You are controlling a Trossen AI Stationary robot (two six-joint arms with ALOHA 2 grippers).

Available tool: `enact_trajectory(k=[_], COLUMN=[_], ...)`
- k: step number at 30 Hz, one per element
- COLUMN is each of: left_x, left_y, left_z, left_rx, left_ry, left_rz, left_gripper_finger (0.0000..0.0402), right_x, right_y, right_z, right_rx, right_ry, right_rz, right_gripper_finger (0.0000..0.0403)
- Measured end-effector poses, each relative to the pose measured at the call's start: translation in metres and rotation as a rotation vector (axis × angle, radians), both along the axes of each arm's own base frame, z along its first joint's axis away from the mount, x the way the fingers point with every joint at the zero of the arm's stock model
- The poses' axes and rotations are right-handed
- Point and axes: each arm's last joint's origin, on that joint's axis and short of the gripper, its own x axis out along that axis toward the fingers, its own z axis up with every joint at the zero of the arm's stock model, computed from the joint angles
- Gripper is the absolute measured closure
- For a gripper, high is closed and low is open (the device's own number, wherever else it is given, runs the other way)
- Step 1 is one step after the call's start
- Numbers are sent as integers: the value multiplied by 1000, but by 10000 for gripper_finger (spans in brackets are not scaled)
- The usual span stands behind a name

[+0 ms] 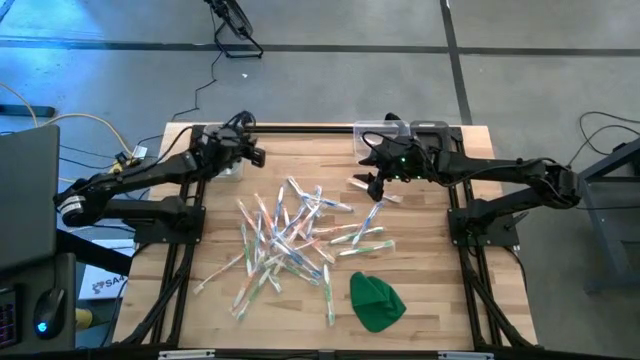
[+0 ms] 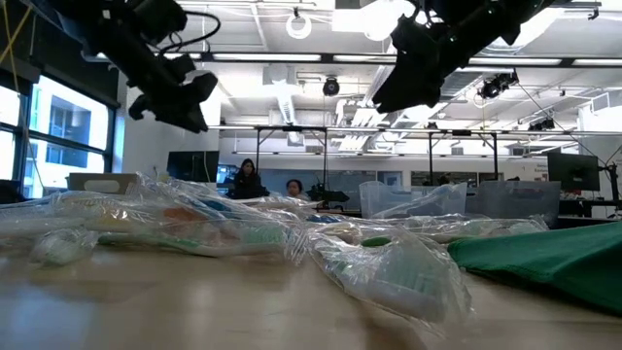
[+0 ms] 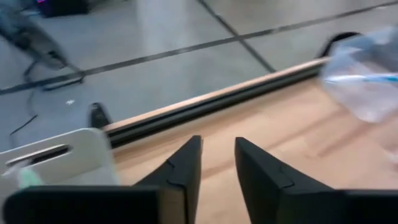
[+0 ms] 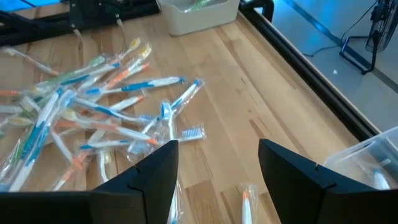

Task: Pick & Place Toothbrushes
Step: Put the blue toothbrush into the transparent bin

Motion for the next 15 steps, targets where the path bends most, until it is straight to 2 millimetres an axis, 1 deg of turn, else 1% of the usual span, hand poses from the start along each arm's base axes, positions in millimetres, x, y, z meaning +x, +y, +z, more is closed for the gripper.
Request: enact_trajectory(k=[7,15], left_x=[20,32], left_y=[-30,-60], left_z=[8,17], left_rx=[103,226], left_ry=[-6,1], left_rz=[-181,-335], left_gripper_finger=[365,399], right_x=[-2,-10], right_y=[1,6], right_z=[-3,-15], right_rx=[3,31], right_ry=[42,190], right_rz=[9,38], right_gripper_finger=[188,188])
